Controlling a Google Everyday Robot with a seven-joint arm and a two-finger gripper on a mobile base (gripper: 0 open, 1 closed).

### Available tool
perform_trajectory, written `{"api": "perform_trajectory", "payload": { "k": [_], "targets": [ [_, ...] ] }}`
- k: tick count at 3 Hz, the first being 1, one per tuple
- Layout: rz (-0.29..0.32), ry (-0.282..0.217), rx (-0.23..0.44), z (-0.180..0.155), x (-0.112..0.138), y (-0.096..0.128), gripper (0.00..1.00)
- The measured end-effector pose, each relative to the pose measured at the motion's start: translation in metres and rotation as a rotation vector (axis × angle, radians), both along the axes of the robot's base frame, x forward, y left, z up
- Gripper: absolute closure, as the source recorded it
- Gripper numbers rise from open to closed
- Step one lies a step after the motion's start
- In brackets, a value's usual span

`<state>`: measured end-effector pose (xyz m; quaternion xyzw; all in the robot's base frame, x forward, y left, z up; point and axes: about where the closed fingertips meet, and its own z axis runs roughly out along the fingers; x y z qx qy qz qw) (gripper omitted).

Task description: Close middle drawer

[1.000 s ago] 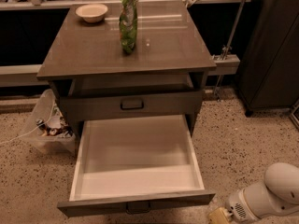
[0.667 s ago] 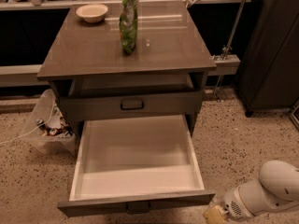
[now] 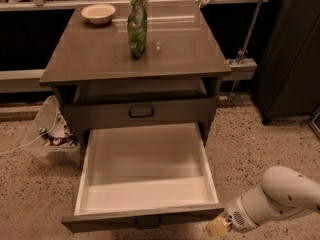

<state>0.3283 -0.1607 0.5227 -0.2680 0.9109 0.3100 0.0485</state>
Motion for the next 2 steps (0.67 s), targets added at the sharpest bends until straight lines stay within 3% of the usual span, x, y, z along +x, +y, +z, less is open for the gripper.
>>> {"api": "perform_trajectory", "payload": {
  "k": [2],
  "targets": [
    [-0.011, 0.026, -0.001, -0.014, 0.007, 0.004, 1.00]
  ]
}}
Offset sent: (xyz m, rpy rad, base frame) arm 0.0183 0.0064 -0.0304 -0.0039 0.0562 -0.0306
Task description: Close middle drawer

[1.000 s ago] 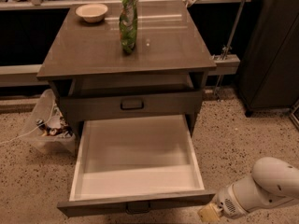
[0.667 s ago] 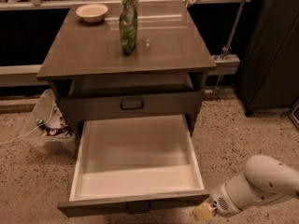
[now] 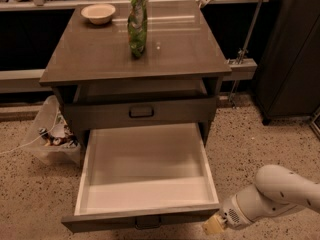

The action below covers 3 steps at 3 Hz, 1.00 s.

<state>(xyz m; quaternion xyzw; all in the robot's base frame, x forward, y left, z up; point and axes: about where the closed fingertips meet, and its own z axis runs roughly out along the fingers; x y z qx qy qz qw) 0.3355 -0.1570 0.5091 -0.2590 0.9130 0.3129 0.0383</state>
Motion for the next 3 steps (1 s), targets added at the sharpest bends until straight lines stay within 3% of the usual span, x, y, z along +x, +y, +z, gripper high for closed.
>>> {"api": "perform_trajectory", "payload": {
  "k": [1, 2, 3],
  "targets": [
    [0.001, 0.026, 0.005, -0.017, 0.010, 0.013, 1.00],
    [-0.030, 0.062, -0.035, -0.052, 0.011, 0.006, 1.00],
    [-0.021, 0.070, -0.042, -0.055, 0.009, 0.009, 1.00]
  ]
}}
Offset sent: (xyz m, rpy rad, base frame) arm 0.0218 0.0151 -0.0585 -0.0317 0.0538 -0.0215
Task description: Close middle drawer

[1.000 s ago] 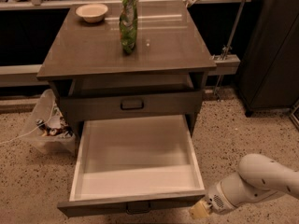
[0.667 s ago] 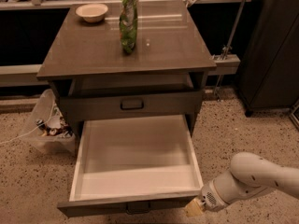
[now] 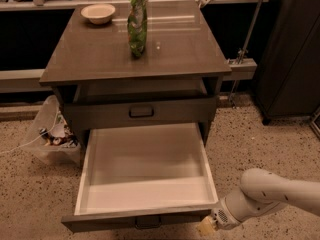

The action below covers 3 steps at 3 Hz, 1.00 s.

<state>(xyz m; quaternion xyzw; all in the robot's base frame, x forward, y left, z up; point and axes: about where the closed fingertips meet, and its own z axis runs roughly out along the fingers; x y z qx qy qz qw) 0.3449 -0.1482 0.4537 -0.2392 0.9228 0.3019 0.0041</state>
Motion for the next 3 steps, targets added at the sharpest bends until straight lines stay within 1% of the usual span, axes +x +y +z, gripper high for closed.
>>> {"api": "perform_trajectory", "payload": {
  "k": [1, 2, 3],
  "targets": [
    [-0.001, 0.016, 0.019, -0.005, 0.007, 0.006, 1.00],
    [-0.012, 0.008, 0.051, -0.004, 0.027, 0.020, 1.00],
    [-0.012, 0.008, 0.051, -0.004, 0.027, 0.020, 1.00]
  ]
}}
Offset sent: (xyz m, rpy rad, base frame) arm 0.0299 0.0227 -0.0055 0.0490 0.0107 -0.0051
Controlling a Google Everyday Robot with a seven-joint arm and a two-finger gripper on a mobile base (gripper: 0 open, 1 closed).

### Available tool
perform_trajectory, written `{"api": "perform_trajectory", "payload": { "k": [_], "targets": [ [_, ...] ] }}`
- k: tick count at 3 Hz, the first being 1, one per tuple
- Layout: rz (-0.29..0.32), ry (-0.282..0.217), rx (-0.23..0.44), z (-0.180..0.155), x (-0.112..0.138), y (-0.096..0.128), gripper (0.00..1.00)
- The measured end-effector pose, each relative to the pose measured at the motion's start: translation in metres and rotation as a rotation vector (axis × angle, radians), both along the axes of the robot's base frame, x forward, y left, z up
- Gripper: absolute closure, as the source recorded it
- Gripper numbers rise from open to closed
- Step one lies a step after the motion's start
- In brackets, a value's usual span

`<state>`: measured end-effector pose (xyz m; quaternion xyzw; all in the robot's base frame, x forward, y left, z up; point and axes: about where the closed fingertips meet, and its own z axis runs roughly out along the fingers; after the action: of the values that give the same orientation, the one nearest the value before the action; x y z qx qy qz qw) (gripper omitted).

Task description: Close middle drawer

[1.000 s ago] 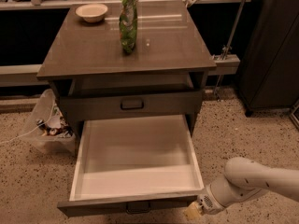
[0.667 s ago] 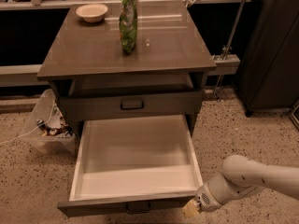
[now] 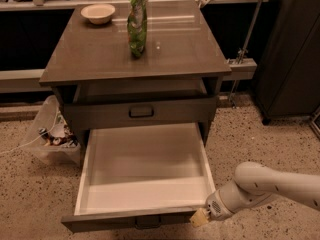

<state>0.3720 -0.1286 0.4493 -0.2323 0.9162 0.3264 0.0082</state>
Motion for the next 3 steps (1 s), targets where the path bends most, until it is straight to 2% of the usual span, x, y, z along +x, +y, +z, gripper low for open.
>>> {"api": "perform_trajectory", "payload": {
  "k": [1, 2, 3],
  "targets": [
    [-0.001, 0.013, 0.000, -0.003, -0.003, -0.001, 1.00],
    [-0.011, 0.049, 0.003, -0.014, -0.003, -0.002, 1.00],
    [-0.030, 0.076, 0.037, -0.024, 0.007, 0.001, 1.00]
  ]
}}
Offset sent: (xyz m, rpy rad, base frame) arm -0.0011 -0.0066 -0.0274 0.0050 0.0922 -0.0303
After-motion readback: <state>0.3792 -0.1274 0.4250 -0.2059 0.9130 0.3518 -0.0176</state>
